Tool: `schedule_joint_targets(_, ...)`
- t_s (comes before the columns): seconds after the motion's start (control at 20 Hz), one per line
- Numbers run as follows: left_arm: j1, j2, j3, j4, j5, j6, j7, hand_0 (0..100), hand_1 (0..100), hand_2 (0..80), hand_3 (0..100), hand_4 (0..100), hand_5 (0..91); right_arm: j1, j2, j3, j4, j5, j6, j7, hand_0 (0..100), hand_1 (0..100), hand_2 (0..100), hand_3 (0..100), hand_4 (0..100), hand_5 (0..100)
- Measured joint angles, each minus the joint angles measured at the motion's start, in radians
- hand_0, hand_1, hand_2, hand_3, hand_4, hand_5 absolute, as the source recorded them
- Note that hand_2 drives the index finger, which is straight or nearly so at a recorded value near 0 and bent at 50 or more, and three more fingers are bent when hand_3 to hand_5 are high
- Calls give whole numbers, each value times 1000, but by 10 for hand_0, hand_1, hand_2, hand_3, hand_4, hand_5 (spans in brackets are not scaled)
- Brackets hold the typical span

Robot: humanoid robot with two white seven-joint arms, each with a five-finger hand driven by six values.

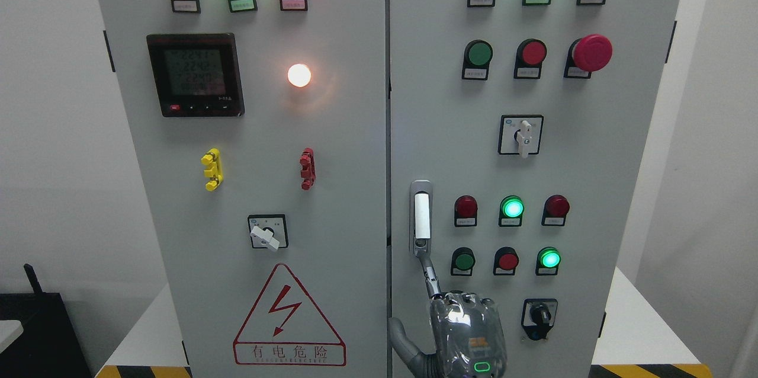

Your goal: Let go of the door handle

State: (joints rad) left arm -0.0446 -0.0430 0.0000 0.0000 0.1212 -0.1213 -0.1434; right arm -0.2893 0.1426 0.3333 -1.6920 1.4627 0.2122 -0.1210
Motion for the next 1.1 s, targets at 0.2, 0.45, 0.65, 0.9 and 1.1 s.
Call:
schedule_joint_targets(0.2, 0, 0, 0, 0, 0, 1, 0, 120, 389, 0, 0, 0, 0, -1, 0, -1, -5, 0, -1, -4, 308, 231, 0, 1000, 938, 988)
schedule_joint_targets(0.45, 0, 0, 0, 0, 0, 6, 0, 120, 389, 0, 0, 0, 0, 1, 0, -2, -14, 0, -1, -7, 307, 230, 0, 1000, 937, 988)
schedule_joint_targets(0.65, 0, 0, 0, 0, 0, 3, 0, 120, 389, 0, 0, 0, 0, 9, 0, -1, -20, 0, -2, -7, 308, 228, 0, 1000, 937, 987)
schedule_joint_targets(0.9, 0, 0, 0, 0, 0, 1, 0, 120, 389, 0, 0, 0, 0, 24, 0, 1, -31, 0, -7, -11, 324, 227, 0, 1000, 937, 987)
schedule_joint_targets(1.1, 0, 0, 0, 0, 0, 0, 0, 120, 389, 0, 0, 0, 0, 40, 0, 0, -47, -1, -34, -41, 444, 243, 2, 1000, 882, 943)
